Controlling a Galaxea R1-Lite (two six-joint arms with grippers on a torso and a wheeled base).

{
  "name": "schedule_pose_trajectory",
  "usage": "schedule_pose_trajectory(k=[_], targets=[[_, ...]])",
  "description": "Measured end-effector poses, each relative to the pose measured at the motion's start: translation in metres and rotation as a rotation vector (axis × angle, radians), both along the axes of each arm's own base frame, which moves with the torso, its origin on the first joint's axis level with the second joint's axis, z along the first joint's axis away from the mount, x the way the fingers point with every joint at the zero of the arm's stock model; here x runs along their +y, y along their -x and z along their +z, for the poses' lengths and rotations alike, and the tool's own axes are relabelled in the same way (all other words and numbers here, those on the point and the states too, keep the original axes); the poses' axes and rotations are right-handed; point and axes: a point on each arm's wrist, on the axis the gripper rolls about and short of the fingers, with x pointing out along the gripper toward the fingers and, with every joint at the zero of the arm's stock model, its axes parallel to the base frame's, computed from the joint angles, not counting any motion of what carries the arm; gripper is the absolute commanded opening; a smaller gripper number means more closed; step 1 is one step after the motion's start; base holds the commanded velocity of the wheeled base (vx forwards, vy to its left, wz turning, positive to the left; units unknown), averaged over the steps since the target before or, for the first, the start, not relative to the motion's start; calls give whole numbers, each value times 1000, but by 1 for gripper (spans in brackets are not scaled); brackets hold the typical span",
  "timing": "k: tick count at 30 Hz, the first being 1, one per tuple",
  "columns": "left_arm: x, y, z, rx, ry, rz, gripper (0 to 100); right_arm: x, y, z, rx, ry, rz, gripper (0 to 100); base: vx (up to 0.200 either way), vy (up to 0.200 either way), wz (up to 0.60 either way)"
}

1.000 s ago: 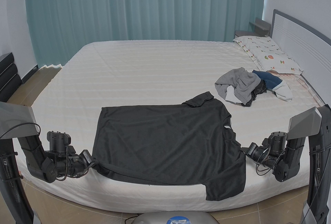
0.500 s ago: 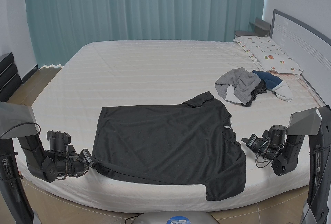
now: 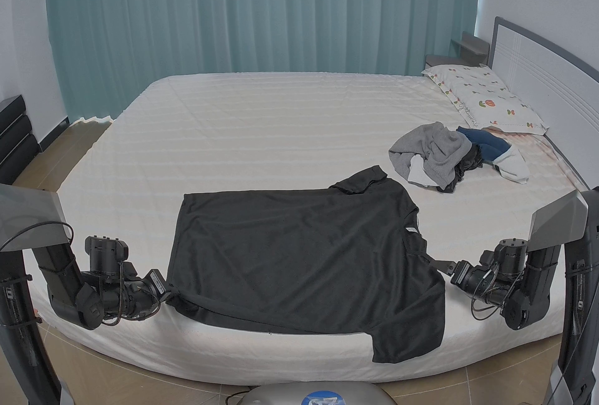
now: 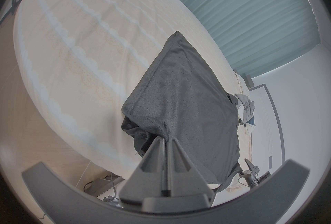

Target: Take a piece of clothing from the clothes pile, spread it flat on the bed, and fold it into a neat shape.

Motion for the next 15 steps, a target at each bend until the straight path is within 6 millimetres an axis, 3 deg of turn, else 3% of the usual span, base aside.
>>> schedule_pose_trajectory(k=[2,3,15], targets=[[0,0,0,0,0,0,0,5,2,-1,10,-1,18,100,0,0,0],[0,0,0,0,0,0,0,6,2,-1,13,-1,24,0,0,0,0],[0,-1,0,-2,-3,4,0,6,-18,-3,-24,-4,22,0,0,0,0]])
